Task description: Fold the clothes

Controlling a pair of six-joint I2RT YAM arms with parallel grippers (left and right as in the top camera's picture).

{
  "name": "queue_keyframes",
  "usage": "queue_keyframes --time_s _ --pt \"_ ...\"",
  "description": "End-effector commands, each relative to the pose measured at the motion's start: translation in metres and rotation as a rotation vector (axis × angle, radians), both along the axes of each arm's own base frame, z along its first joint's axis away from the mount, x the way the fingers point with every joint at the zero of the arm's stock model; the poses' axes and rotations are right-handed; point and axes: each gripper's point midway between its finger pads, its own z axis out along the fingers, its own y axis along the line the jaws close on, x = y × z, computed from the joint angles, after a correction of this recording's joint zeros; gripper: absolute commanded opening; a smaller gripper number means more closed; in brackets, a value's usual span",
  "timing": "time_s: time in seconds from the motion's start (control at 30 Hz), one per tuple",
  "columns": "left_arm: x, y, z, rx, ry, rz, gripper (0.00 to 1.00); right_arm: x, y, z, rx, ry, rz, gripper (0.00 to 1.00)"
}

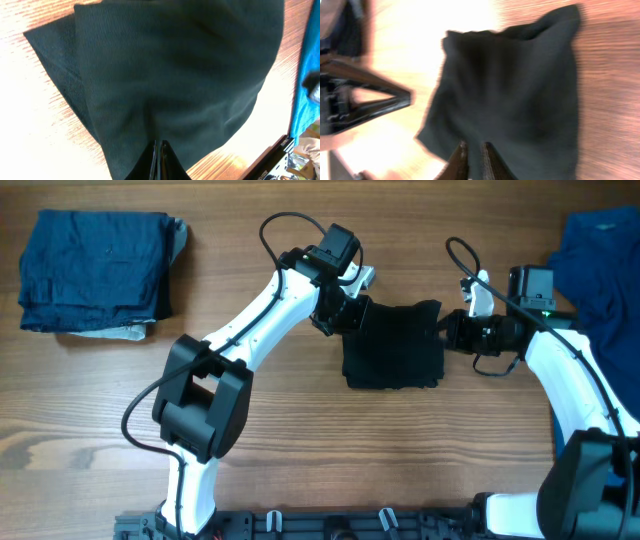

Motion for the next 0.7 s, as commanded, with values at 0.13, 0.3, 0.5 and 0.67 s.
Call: queue_keyframes --time_s 0.13,0.3,0.5,0.67 --pt "-0.025 0.013 -0.043 0.044 0.08 -0.02 0.04 0.036 -0.009 -0.083 -0.045 0.039 -0.01 0.09" --pt "-0.057 0.033 -0.084 0.095 0.163 -0.019 0.04 0.023 -0.008 -0.133 -0.034 0.174 -0.029 0.04" --pt "-0.033 0.021 -0.015 -0.003 -0.006 -0.016 0.04 0.06 -0.012 -0.021 -0.053 -0.103 -0.033 0.24" --pt "0.0 0.014 0.052 -0.081 -0.269 0.014 0.19 0.011 -0.007 0.069 -0.059 -0.178 -0.035 0.3"
